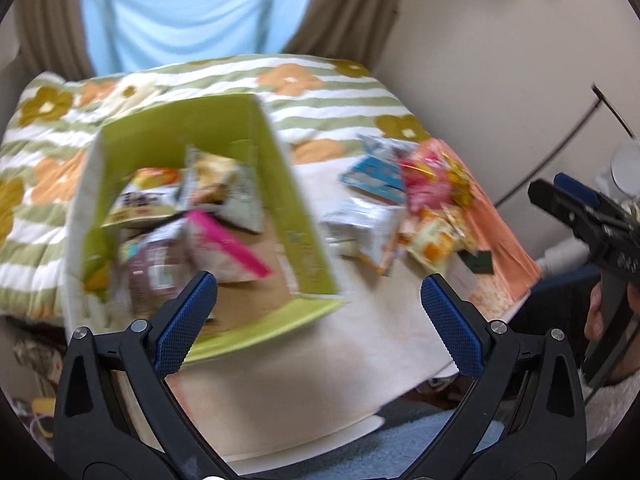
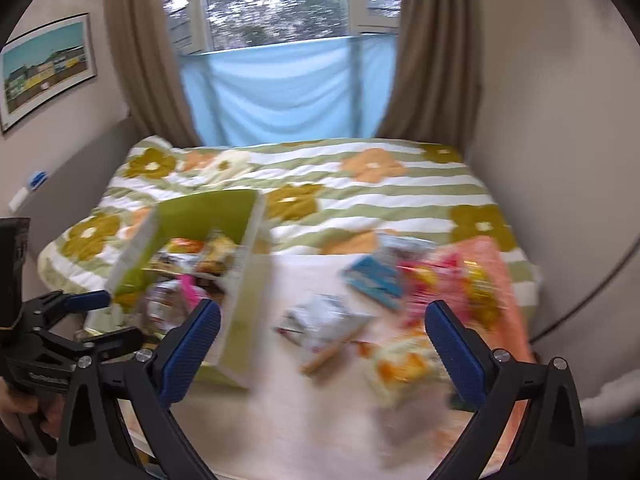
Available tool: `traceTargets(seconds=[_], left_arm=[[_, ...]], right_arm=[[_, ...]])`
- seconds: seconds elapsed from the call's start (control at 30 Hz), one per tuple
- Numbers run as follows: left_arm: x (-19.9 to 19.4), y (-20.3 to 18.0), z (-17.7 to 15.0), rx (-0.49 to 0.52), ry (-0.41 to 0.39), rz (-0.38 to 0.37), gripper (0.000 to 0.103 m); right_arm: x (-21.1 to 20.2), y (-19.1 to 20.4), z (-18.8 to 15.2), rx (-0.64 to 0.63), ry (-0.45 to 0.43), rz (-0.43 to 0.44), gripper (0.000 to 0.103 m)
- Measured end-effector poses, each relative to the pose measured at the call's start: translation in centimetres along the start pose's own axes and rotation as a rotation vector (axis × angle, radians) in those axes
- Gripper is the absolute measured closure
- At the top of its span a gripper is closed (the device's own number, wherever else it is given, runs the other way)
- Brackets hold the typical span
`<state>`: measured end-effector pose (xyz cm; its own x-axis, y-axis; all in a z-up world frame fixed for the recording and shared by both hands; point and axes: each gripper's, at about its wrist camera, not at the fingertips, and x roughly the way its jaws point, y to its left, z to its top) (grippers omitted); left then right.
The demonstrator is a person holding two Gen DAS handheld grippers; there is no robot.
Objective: Organize snacks
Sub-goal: 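Reach both tools back to the snack pile on the orange cloth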
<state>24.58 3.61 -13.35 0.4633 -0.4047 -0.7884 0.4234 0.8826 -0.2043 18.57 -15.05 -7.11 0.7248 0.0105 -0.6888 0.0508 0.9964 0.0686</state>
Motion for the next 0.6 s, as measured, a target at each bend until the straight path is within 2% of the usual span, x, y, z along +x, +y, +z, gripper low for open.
traceTargets(seconds=[0.07, 0.23, 0.43, 0.6], left_arm=[[1.0, -2.8, -0.2, 0.031, 0.004, -0.015, 0.002], [4.7, -10.0, -0.5, 0.095, 0.074, -0.071, 0.002], [9.4, -18.1, -1.9, 0.186, 0.159, -0.055, 0.002], [11.8, -22.7, -3.2, 0.278, 0.197, -0.027, 0.002]], right_arm=[[-0.8, -2.9, -0.6, 0.028, -0.003, -0.05, 0.001], [-1.7, -9.5, -1.5, 0.047, 0.029, -0.088, 0.001], [-1.2, -16.1, -3.4, 0.001, 0.099, -0.078, 0.001], [0.6, -20.4, -5.2, -0.033, 0.172, -0.014, 0.001]])
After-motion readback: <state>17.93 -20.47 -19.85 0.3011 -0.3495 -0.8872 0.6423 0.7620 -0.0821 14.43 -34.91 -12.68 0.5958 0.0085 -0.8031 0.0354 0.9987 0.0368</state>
